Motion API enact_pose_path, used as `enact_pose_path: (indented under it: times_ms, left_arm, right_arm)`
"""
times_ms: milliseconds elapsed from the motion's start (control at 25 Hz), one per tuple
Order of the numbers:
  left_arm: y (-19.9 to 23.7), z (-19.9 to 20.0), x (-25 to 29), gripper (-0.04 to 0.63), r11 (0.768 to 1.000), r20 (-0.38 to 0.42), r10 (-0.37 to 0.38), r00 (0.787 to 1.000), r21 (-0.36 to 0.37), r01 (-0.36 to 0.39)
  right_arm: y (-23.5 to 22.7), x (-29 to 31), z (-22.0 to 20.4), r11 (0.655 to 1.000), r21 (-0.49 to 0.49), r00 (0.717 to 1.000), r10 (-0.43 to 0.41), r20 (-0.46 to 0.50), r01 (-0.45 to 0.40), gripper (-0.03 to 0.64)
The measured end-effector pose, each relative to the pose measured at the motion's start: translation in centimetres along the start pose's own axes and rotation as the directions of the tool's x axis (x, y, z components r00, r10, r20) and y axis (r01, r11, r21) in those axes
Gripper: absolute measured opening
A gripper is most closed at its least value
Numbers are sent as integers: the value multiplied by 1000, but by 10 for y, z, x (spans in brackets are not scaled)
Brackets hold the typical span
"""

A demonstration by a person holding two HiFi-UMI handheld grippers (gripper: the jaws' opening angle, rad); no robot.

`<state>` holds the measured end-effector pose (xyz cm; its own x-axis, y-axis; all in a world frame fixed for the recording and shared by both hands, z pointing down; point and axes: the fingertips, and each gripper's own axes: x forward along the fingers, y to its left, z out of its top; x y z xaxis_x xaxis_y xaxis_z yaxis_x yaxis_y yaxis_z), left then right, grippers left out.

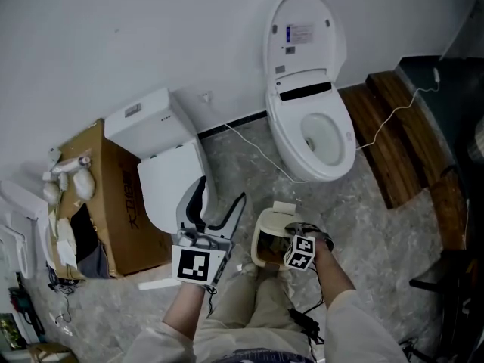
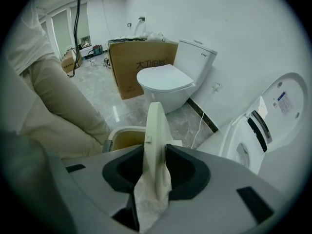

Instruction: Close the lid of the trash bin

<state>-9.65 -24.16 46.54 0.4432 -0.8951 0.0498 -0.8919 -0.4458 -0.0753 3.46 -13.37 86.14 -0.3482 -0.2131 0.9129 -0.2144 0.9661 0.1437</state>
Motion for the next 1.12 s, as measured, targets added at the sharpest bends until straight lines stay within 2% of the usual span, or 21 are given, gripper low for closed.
enact_pose_path:
  times_ms: [320,720,960,1120]
  left_arm:
    - [-13,-14,-10,333,1000,13,-11,1000,0,11]
    - [-11,-36,-18,332,1000,49,-3,999,13,2]
    - [-6,-54,-18,332,1000,46,7,999,18,-8]
    - [-4,-65,-19,331,1000,44,7,999,26,-9]
  right_arm:
    - [54,22,-9,999,-46,1000,-6,-16,5,180]
    - [92,48,-17,993,-103,998,-55,-2,54,216]
    - [120,69,-29,986,-165,999,-31,-30,26,243]
    - [136,86,-39,985,-173,998,-1,-58,-9,251]
